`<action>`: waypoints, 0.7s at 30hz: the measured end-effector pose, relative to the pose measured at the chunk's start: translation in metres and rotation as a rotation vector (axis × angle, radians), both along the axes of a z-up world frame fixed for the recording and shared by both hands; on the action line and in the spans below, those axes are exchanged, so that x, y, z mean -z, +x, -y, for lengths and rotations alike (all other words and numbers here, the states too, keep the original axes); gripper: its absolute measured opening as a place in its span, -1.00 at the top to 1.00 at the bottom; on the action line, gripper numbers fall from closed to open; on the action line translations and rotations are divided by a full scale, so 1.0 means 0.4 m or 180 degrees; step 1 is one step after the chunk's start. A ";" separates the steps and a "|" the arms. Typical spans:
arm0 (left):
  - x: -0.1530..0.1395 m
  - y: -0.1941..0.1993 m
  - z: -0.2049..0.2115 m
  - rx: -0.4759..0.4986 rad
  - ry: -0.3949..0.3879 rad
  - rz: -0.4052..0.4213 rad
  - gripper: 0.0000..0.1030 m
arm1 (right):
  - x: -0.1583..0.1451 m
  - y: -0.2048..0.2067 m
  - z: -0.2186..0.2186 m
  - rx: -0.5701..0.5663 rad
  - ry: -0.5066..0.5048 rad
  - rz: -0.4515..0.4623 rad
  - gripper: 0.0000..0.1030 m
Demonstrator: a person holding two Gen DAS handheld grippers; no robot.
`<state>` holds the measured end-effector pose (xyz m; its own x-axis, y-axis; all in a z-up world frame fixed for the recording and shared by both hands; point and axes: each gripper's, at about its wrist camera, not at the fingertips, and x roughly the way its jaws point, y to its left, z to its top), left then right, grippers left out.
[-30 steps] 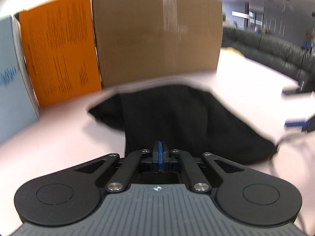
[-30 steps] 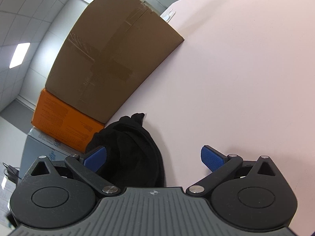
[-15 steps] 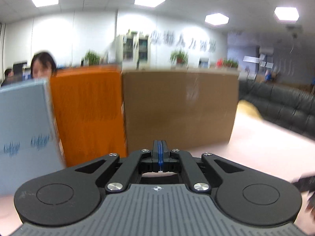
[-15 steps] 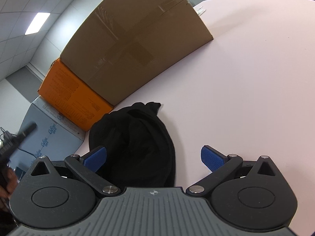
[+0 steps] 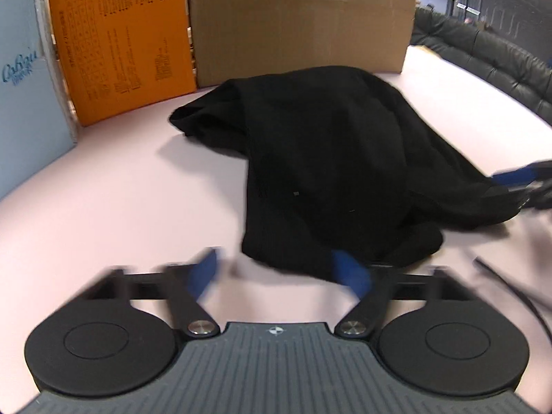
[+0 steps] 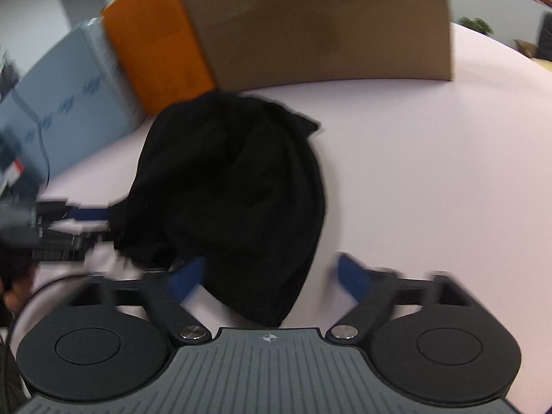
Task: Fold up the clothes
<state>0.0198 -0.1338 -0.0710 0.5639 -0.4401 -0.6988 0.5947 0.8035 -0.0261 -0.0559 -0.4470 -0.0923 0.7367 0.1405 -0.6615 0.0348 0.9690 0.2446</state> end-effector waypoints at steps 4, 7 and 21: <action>-0.033 -0.021 0.000 0.0020 -0.0237 0.0057 0.87 | -0.014 0.004 0.008 -0.0238 0.0405 0.0058 0.86; -0.105 -0.039 -0.008 0.0115 -0.0553 0.0195 0.87 | -0.052 -0.015 0.037 -0.0535 0.1379 0.0385 0.86; -0.520 -0.139 -0.156 0.0522 -0.2231 0.1157 0.86 | -0.369 -0.025 0.004 -0.2613 0.3542 0.2029 0.86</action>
<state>-0.0360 -0.0716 0.1368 0.5933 -0.8049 -0.0148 0.7718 0.5739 -0.2738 -0.0659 -0.4487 0.0553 0.3218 0.8374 0.4418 -0.7953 -0.0141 0.6061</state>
